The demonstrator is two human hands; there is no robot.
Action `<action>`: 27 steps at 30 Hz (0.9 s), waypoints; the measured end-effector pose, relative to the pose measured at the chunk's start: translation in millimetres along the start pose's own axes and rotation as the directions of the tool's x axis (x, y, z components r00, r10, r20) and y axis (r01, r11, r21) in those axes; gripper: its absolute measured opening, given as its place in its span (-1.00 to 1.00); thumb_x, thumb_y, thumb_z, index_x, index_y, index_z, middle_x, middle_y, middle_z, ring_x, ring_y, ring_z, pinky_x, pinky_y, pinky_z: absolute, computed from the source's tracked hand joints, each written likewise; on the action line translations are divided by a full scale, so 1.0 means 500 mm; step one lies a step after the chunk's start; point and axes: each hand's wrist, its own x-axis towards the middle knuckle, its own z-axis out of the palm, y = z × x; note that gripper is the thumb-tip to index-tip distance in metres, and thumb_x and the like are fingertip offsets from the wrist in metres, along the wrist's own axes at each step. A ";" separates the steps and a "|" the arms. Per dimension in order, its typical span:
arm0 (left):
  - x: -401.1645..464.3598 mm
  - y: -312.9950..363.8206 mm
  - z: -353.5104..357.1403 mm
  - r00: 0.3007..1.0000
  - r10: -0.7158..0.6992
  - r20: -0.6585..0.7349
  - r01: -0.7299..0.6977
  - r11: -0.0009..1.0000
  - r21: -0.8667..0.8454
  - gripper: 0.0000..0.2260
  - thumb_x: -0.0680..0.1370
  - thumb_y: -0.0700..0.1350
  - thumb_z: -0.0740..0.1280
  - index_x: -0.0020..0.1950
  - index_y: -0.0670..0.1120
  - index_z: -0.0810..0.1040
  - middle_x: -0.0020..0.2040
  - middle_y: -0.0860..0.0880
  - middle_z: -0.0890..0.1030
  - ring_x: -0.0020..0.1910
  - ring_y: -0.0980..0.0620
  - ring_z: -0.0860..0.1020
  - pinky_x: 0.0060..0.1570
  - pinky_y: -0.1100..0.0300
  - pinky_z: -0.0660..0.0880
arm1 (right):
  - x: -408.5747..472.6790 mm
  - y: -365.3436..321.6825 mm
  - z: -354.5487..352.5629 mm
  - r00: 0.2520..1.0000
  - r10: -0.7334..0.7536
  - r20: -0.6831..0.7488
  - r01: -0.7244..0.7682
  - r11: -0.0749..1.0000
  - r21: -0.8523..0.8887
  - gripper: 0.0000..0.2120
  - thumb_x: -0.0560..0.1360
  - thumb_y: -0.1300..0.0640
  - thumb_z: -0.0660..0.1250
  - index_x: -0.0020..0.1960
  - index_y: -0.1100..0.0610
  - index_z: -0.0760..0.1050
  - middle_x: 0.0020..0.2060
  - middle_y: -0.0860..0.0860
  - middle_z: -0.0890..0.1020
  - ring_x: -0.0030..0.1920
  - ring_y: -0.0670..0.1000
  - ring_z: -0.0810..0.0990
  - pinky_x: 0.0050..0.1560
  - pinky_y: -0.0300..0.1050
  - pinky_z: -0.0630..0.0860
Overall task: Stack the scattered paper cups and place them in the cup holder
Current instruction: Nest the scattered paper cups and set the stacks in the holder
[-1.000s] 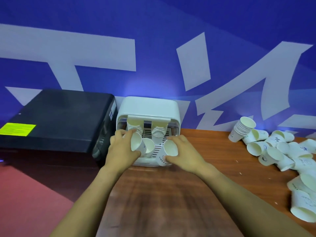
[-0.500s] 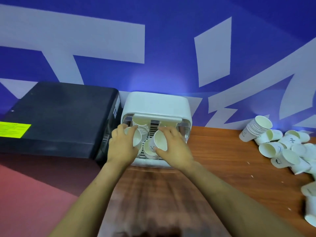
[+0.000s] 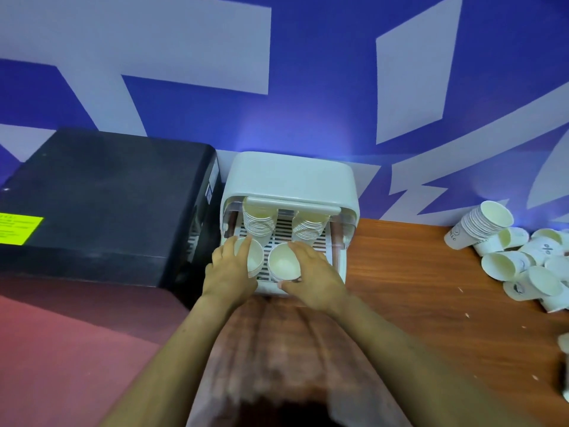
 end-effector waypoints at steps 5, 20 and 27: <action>-0.010 0.007 -0.006 1.000 0.003 0.013 -0.003 1.000 0.006 -0.22 0.46 -0.01 0.36 0.55 0.09 -0.04 0.56 -0.12 -0.04 0.51 -0.17 0.01 0.36 -0.11 0.23 | -0.001 0.011 -0.006 0.999 -0.025 0.036 0.024 0.999 0.028 -0.18 0.41 -0.11 0.40 0.53 -0.07 0.03 0.53 -0.08 0.11 0.47 0.08 0.20 0.42 0.04 0.24; -0.164 0.216 0.056 0.943 0.329 0.037 -0.313 0.922 -0.230 -0.55 0.50 -0.07 0.31 0.39 0.03 0.37 0.33 -0.01 0.47 0.30 -0.02 0.43 0.25 0.12 0.38 | -0.265 0.218 -0.068 0.968 0.245 -0.049 -0.228 0.946 0.233 -0.63 0.48 0.03 0.38 0.27 0.01 0.47 0.12 -0.03 0.55 0.16 -0.03 0.54 0.20 -0.17 0.43; -0.210 0.366 0.183 0.860 0.459 0.223 -0.419 0.885 -0.203 -0.69 0.48 -0.03 0.35 0.22 0.04 0.48 0.15 0.03 0.60 0.11 0.00 0.55 0.05 0.21 0.43 | -0.408 0.374 -0.135 0.907 0.408 -0.100 -0.374 0.892 0.253 -0.77 0.50 0.06 0.36 0.14 0.05 0.54 -0.12 -0.08 0.63 -0.04 -0.06 0.62 0.03 -0.12 0.53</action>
